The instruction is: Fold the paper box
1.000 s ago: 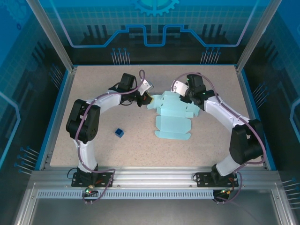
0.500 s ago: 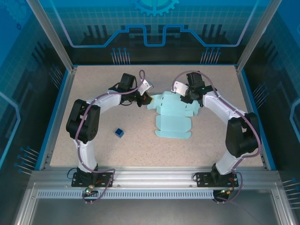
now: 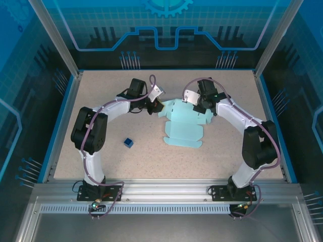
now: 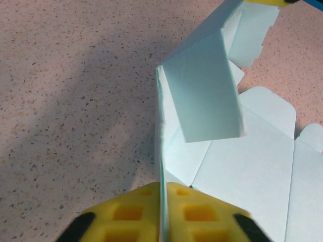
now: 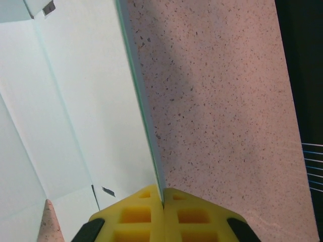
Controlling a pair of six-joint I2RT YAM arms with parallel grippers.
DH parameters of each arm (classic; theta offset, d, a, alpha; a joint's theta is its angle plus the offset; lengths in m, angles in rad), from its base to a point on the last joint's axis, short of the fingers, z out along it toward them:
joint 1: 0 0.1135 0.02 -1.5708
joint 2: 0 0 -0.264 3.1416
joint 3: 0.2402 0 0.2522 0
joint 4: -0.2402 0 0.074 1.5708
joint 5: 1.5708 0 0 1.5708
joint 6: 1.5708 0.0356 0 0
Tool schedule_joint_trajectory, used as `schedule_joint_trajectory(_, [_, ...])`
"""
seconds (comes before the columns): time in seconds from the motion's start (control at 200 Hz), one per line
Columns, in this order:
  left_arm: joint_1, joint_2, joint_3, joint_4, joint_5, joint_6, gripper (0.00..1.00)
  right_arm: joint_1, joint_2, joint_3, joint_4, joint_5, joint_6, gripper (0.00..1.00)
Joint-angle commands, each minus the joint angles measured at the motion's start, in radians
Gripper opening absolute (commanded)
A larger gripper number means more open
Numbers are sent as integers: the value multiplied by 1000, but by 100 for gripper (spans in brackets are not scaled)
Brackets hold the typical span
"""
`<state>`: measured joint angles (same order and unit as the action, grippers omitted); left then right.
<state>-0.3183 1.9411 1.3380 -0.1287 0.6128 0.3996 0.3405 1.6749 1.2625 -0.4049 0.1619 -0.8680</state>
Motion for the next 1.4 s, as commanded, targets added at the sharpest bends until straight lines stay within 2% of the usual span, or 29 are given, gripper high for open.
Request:
schedule_joint_trajectory(0.0, [10, -52, -17, -10, 14, -21, 21, 24, -65, -30, 22, 59, 9, 0])
schedule_joint_trajectory(0.21, [49, -99, -29, -36, 46, -38, 51, 31, -110, -54, -11, 89, 6, 0])
schedule_joint_trajectory(0.34, [84, -138, -57, -18, 74, -76, 58, 31, -125, -64, -15, 89, 5, 0])
schedule_joint_trajectory(0.415, [108, -144, -66, 6, 81, -122, 59, 31, -128, -64, -20, 90, 5, 0])
schedule_joint_trajectory(0.485, [122, -117, -43, 10, 31, -174, 59, 31, -130, -66, -15, 88, 6, 0])
schedule_joint_trajectory(0.55, [121, -67, 11, -44, -22, -211, 59, 31, -128, -65, -14, 84, 8, 0])
schedule_joint_trajectory(0.67, [98, 26, 103, -118, -35, -238, 59, 31, -124, -60, -16, 79, 11, 0])
schedule_joint_trajectory(0.975, [26, 99, 138, -141, 218, -70, 58, 37, -123, -56, -22, 102, 2, 0])
schedule_joint_trajectory(1.396, [0, 143, 150, -142, 251, -68, 55, 113, -93, -112, 85, 256, -38, 0])
